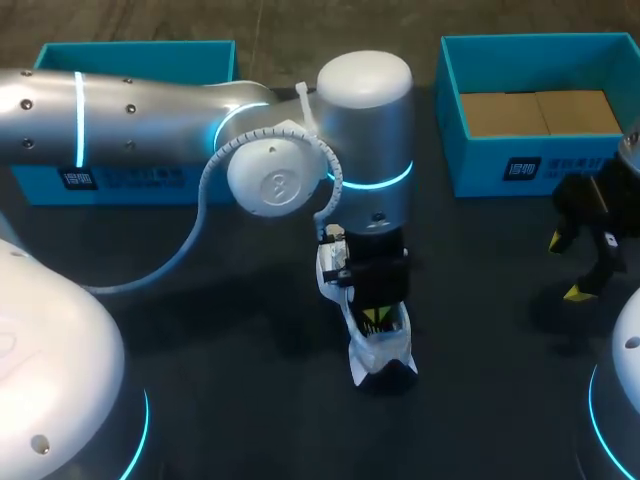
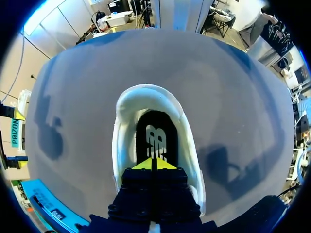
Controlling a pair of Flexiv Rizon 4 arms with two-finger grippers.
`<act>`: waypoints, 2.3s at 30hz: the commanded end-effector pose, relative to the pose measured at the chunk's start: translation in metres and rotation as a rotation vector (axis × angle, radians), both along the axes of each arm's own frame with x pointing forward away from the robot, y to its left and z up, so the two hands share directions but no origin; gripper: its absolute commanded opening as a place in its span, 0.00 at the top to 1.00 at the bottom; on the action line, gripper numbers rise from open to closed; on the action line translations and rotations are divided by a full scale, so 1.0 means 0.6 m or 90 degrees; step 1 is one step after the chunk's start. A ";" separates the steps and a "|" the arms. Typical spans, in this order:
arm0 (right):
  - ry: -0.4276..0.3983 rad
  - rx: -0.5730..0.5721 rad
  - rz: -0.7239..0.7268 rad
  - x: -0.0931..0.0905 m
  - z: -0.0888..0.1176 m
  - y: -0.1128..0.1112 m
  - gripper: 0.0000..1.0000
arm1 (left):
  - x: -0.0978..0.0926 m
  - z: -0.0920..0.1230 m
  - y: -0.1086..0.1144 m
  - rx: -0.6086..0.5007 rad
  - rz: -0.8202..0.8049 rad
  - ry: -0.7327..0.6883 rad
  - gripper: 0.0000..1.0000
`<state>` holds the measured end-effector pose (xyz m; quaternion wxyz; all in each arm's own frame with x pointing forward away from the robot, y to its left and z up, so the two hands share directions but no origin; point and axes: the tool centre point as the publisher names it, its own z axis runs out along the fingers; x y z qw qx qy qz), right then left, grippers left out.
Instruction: Take the shoe out of the shoebox, open the shoe tongue, remove and reinsert the insole, then place the shoe into the shoebox
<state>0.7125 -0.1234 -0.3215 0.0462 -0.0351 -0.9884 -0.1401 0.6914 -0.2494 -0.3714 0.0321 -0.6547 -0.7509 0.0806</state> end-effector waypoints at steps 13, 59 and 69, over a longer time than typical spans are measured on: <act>-0.001 -0.002 -0.001 -0.001 0.000 0.001 0.00 | -0.009 0.023 0.043 -0.001 0.055 -0.025 0.56; -0.001 -0.002 -0.001 -0.001 0.000 0.001 0.00 | 0.026 0.022 0.049 -0.002 0.075 -0.029 0.00; -0.001 -0.002 -0.001 -0.001 0.000 0.001 0.00 | 0.050 0.026 0.048 -0.004 0.064 -0.012 0.02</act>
